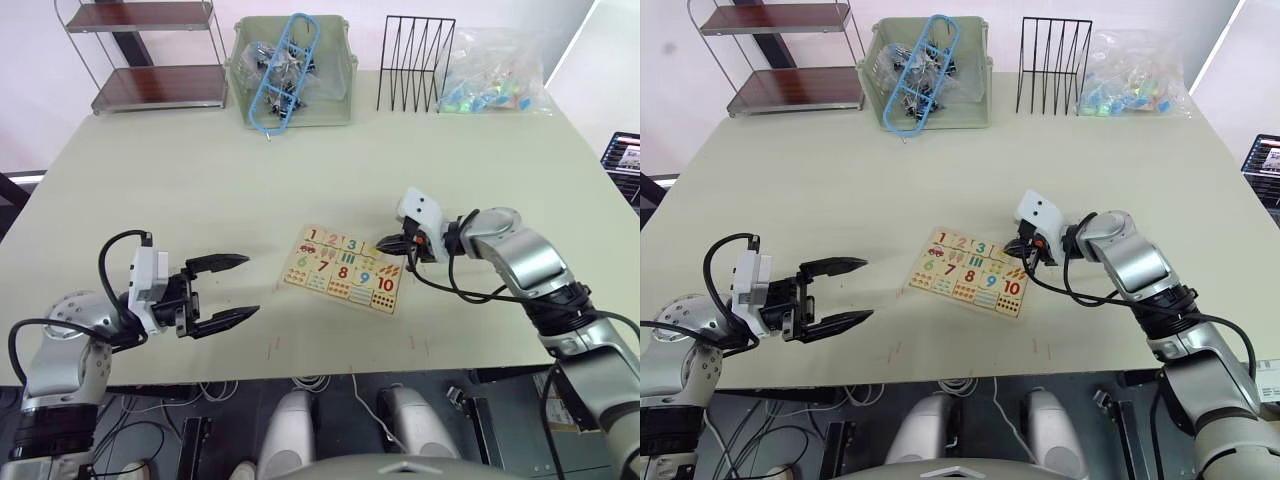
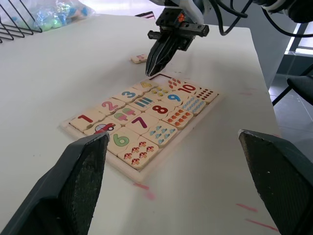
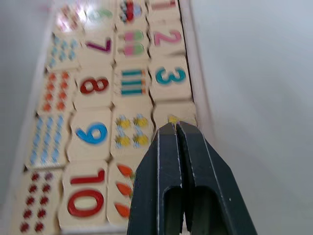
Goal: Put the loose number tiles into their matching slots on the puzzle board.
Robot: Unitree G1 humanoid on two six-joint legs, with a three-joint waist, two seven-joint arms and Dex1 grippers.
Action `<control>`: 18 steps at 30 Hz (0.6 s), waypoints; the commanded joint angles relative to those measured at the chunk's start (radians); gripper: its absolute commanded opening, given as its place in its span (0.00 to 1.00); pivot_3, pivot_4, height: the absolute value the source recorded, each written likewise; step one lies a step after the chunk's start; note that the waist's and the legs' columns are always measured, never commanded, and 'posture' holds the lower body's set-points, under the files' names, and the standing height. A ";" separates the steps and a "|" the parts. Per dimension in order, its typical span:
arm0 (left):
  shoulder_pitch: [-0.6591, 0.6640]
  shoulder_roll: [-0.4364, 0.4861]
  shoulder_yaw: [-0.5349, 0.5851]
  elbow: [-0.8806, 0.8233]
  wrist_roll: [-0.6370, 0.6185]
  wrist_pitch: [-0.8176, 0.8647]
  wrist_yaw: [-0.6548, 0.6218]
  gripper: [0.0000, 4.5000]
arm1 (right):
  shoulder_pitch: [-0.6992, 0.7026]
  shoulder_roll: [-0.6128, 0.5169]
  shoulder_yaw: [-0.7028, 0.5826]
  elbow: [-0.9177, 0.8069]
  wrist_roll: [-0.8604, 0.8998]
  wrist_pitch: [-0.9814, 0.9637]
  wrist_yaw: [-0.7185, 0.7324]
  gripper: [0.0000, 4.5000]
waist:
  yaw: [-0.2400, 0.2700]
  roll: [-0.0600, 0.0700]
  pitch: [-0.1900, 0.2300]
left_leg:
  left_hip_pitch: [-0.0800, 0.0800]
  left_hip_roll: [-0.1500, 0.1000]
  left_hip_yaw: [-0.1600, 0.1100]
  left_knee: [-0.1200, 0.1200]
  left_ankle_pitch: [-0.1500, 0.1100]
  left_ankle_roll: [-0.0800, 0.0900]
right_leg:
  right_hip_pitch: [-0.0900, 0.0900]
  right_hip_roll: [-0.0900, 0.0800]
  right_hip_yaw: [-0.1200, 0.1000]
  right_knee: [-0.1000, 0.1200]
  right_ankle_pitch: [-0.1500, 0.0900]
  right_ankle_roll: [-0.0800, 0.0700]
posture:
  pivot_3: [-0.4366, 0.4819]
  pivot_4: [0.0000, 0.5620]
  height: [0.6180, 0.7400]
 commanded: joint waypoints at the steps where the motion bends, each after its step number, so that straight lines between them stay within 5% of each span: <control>1: -0.001 0.006 0.013 -0.013 -0.009 -0.006 0.000 1.00 | 0.016 0.015 -0.044 0.000 0.006 -0.063 -0.012 0.01 | 0.000 0.000 0.000 | 0.000 0.000 0.000 0.000 0.000 0.000 | 0.000 0.000 0.000 0.000 0.000 0.000 | 0.48 0.27 1.00; 18: 0.002 0.009 0.016 -0.016 -0.011 -0.003 -0.002 1.00 | 0.054 0.059 -0.019 0.135 -0.055 -0.182 -0.039 0.01 | 0.000 0.000 0.000 | 0.001 0.000 0.000 0.000 0.000 0.000 | 0.001 0.000 0.000 0.000 0.000 0.000 | 0.48 0.27 1.00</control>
